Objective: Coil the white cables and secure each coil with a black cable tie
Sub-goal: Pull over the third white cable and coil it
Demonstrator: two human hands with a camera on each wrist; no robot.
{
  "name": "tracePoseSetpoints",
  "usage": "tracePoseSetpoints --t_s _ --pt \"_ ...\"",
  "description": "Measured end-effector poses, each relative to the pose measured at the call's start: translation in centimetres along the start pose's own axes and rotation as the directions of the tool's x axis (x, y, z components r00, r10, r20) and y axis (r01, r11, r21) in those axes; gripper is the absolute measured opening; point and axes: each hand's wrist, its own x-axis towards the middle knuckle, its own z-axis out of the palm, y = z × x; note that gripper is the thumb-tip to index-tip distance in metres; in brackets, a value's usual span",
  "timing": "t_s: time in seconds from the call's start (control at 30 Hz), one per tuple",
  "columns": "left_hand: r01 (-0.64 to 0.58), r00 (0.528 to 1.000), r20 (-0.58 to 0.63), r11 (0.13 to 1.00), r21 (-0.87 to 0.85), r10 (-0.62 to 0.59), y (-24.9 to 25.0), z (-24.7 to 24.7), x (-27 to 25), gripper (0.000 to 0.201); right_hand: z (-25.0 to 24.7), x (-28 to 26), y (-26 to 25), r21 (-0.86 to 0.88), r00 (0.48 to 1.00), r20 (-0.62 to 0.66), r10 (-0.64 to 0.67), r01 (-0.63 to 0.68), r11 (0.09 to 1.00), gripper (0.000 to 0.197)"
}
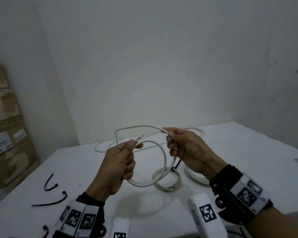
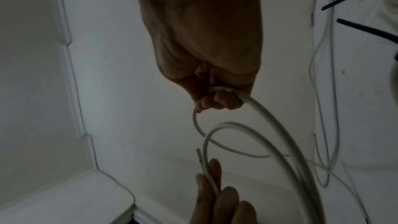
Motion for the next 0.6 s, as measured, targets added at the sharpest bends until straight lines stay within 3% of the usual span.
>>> tracePoseSetpoints --t_s 0.1,0.27,0.43,0.6 --pt "-0.026 0.999 0.028 0.995 0.096 0.024 -0.2 0.6 0.1 0.031 0.8 0.0 0.0 -0.261 0.994 0.024 -0.107 0.110 0.959 0.022" --pt "-0.082 0.996 0.036 0.976 0.200 0.077 0.0 1.0 0.4 0.031 1.4 0.3 0.1 -0.578 0.957 0.011 -0.289 0.242 0.779 0.021" --pt "-0.125 0.992 0.004 0.963 0.239 0.128 -0.5 1.3 0.6 0.027 1.4 0.1 0.0 -0.576 0.976 0.055 -0.213 0.205 0.792 0.020" --pt "-0.331 0.920 -0.021 0.807 0.489 0.390 -1.5 1.6 1.1 0.019 1.6 0.0 0.4 -0.606 0.966 0.047 -0.254 0.229 0.761 0.020"
